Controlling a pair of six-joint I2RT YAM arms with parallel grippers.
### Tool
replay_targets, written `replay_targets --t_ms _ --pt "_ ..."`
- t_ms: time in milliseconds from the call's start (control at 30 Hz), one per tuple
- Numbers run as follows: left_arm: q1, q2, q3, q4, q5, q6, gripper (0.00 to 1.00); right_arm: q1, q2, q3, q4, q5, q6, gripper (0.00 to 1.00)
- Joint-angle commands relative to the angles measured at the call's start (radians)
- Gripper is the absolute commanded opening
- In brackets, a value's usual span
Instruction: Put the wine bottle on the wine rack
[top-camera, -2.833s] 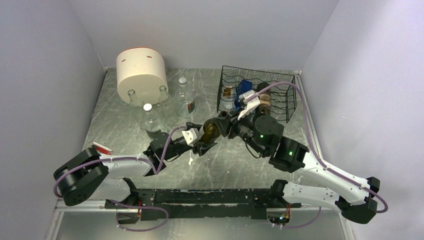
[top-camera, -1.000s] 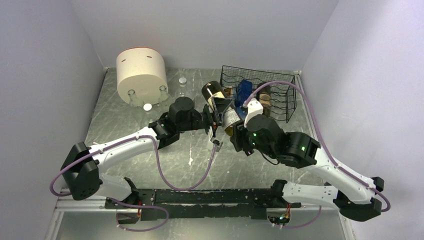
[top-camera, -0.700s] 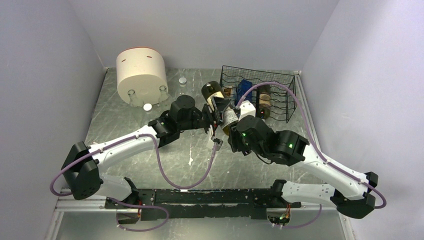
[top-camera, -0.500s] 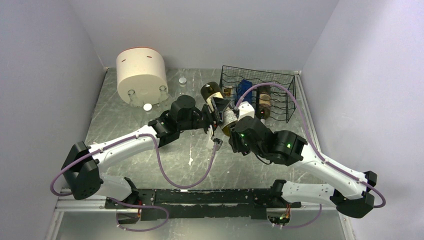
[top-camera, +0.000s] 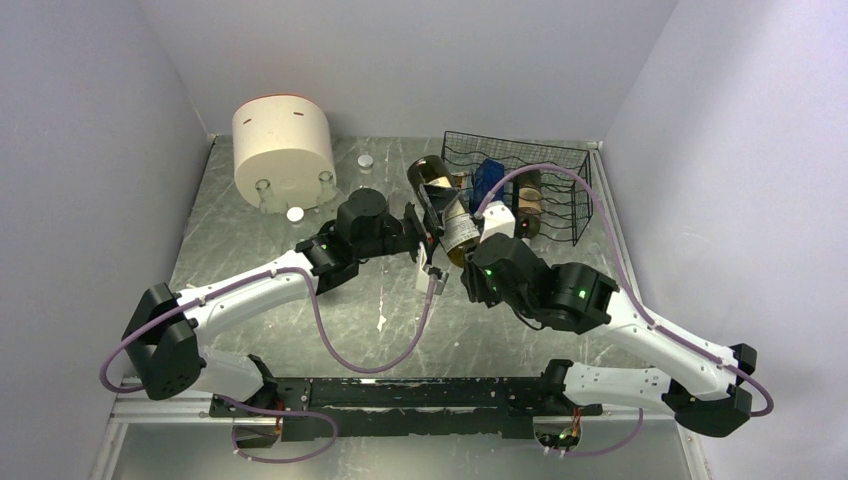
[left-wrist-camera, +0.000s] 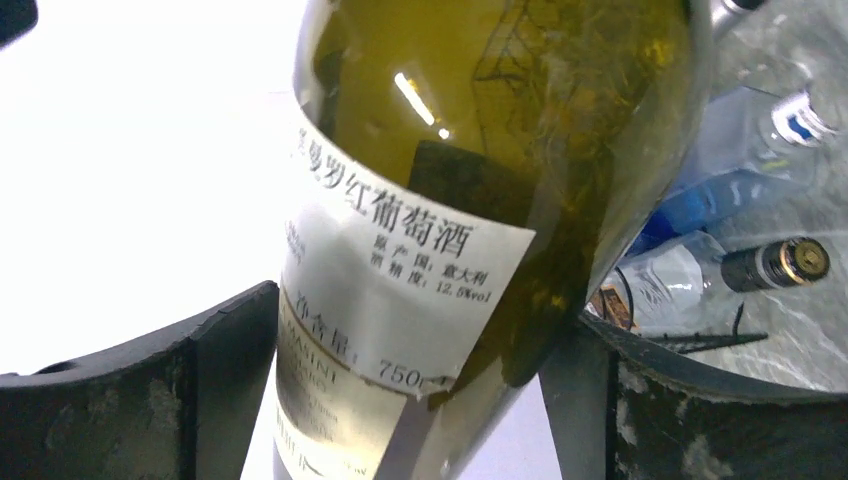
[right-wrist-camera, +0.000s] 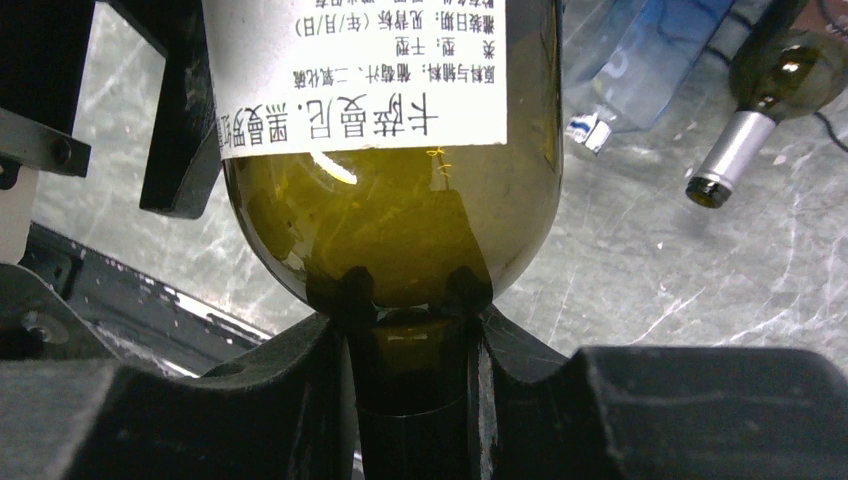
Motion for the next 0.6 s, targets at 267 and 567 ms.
replay_targets --t_ms 267,567 --pt "-0.011 -0.05 -0.018 0.194 0.102 -0.263 0.96 -0.007 -0.092 0.066 0.013 0.301 0.131 0.0" --pt "-0.018 -0.066 -0.093 0.421 -0.06 -0.931 0.95 -0.034 -0.051 0.08 -0.111 0.368 0.271 0.0"
